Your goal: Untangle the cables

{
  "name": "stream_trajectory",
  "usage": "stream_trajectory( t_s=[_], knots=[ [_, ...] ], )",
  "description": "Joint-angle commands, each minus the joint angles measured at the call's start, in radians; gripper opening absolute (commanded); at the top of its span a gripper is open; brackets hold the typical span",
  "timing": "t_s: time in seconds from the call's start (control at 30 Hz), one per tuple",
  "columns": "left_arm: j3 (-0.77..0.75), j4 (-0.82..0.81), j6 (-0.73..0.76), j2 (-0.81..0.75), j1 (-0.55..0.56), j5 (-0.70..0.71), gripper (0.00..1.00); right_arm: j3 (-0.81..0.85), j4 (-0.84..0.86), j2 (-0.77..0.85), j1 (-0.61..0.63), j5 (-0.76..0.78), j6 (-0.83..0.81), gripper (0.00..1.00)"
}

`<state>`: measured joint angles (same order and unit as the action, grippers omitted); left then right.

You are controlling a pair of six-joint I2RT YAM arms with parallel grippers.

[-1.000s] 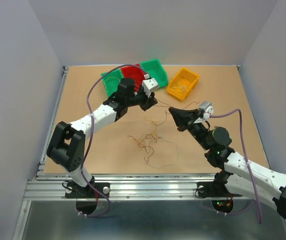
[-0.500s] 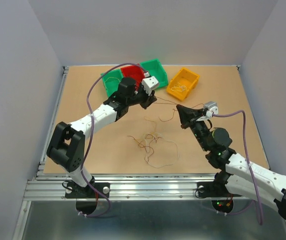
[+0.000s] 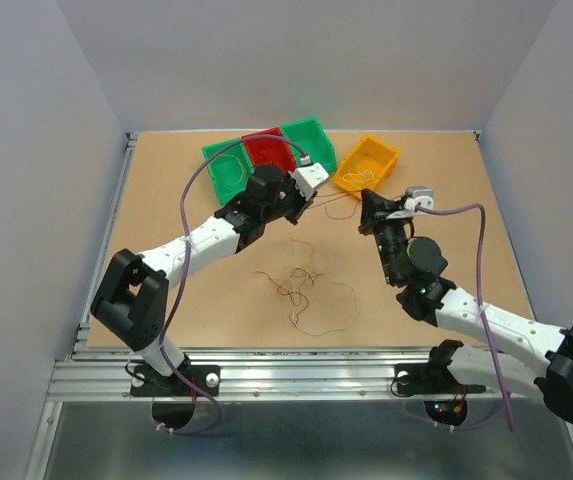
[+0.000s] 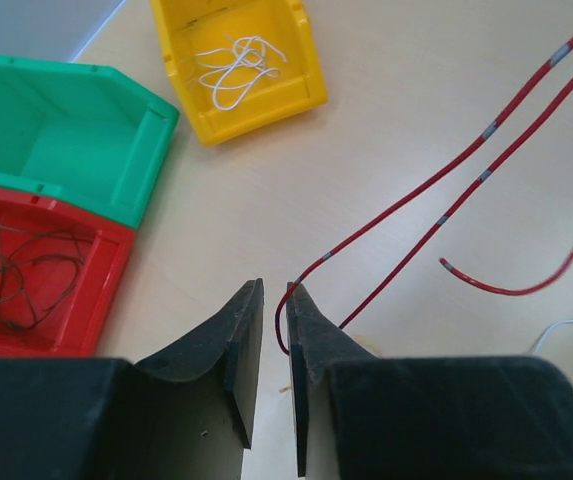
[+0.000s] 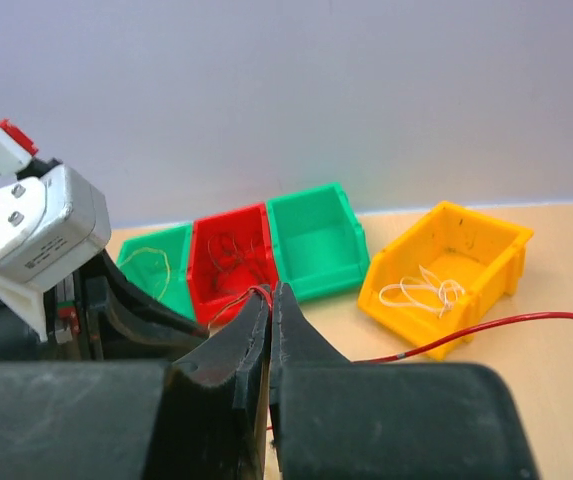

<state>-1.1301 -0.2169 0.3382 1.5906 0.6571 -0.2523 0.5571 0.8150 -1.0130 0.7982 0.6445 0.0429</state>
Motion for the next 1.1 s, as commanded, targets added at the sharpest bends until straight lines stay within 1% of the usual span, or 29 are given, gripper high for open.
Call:
stream_trajectory(
  t_s=[0.0,0.03,0.07,0.13,0.17,0.23,0.27,0.3,0.33,0.37,0.43,0.47,0.57,0.6,0.63,0.67,0.7,0.73,0.77,0.8,0.83,0.93,0.97,1.03,1.07],
  knots=[
    [-0.002,0.083,0.044,0.034,-0.027,0.172,0.26,0.171,-0.043,0.036,-0.014,0.026,0.052,0.0],
    [-0.005,0.083,0.044,0.04,-0.03,0.183,0.26,0.205,-0.125,0.039,-0.014,0.012,0.073,0.01],
    [-0.007,0.085,0.042,0.046,-0.03,0.179,0.26,0.231,-0.263,0.042,-0.014,-0.026,0.092,0.01],
    [-0.01,0.086,0.041,0.055,-0.028,0.168,0.26,0.294,-0.364,0.047,-0.014,-0.084,0.132,0.01],
    [-0.013,0.094,0.038,0.068,-0.03,0.169,0.26,0.323,-0.476,0.041,-0.016,-0.145,0.147,0.01],
    [-0.03,0.102,0.033,0.083,-0.031,0.189,0.26,0.345,-0.525,0.051,-0.014,-0.213,0.163,0.01],
    [-0.036,0.108,0.032,0.094,-0.034,0.191,0.26,0.336,-0.528,0.08,-0.016,-0.292,0.17,0.01],
    [-0.043,0.111,0.028,0.101,-0.037,0.186,0.26,0.33,-0.528,0.096,-0.016,-0.318,0.179,0.01],
    [-0.049,0.114,0.019,0.104,-0.04,0.168,0.26,0.316,-0.53,0.112,-0.014,-0.341,0.195,0.01],
    [-0.053,0.12,0.015,0.112,-0.043,0.162,0.26,0.31,-0.528,0.144,-0.014,-0.397,0.199,0.01],
    [-0.066,0.134,0.002,0.118,-0.062,0.128,0.26,0.29,-0.528,0.175,-0.016,-0.43,0.213,0.01],
    [-0.072,0.137,0.001,0.121,-0.069,0.116,0.26,0.279,-0.516,0.206,-0.016,-0.457,0.215,0.01],
    [-0.074,0.146,0.002,0.123,-0.071,0.081,0.26,0.251,-0.481,0.246,-0.016,-0.47,0.226,0.01],
    [-0.069,0.148,0.004,0.115,-0.071,0.044,0.26,0.215,-0.42,0.275,-0.014,-0.464,0.224,0.01],
    [-0.068,0.152,0.008,0.111,-0.071,0.044,0.26,0.187,-0.377,0.293,-0.014,-0.445,0.226,0.01],
    [-0.065,0.159,0.012,0.106,-0.07,0.009,0.26,0.166,-0.337,0.307,-0.016,-0.418,0.227,0.01],
    [-0.06,0.16,0.018,0.097,-0.071,-0.005,0.26,0.12,-0.248,0.327,-0.014,-0.363,0.226,0.01],
    [-0.06,0.16,0.018,0.092,-0.07,-0.018,0.26,0.107,-0.213,0.329,-0.016,-0.33,0.227,0.01],
    [-0.06,0.162,0.016,0.091,-0.07,-0.022,0.26,0.103,-0.18,0.326,-0.014,-0.262,0.235,0.0],
    [-0.062,0.165,0.016,0.088,-0.067,-0.027,0.26,0.089,-0.16,0.321,-0.016,-0.238,0.25,0.01],
    [-0.062,0.168,0.013,0.088,-0.068,-0.039,0.26,0.072,-0.075,0.312,-0.014,-0.206,0.259,0.0],
    [-0.063,0.174,0.013,0.091,-0.067,-0.065,0.26,-0.006,0.085,0.278,-0.016,-0.16,0.296,0.0],
    [-0.065,0.175,0.016,0.091,-0.065,-0.07,0.26,-0.014,0.158,0.266,-0.016,-0.12,0.296,0.01],
    [-0.062,0.177,0.022,0.086,-0.063,-0.082,0.26,-0.016,0.208,0.237,-0.016,-0.079,0.284,0.01],
    [-0.06,0.177,0.027,0.085,-0.063,-0.09,0.26,-0.016,0.261,0.22,-0.016,-0.056,0.275,0.01]
  ],
)
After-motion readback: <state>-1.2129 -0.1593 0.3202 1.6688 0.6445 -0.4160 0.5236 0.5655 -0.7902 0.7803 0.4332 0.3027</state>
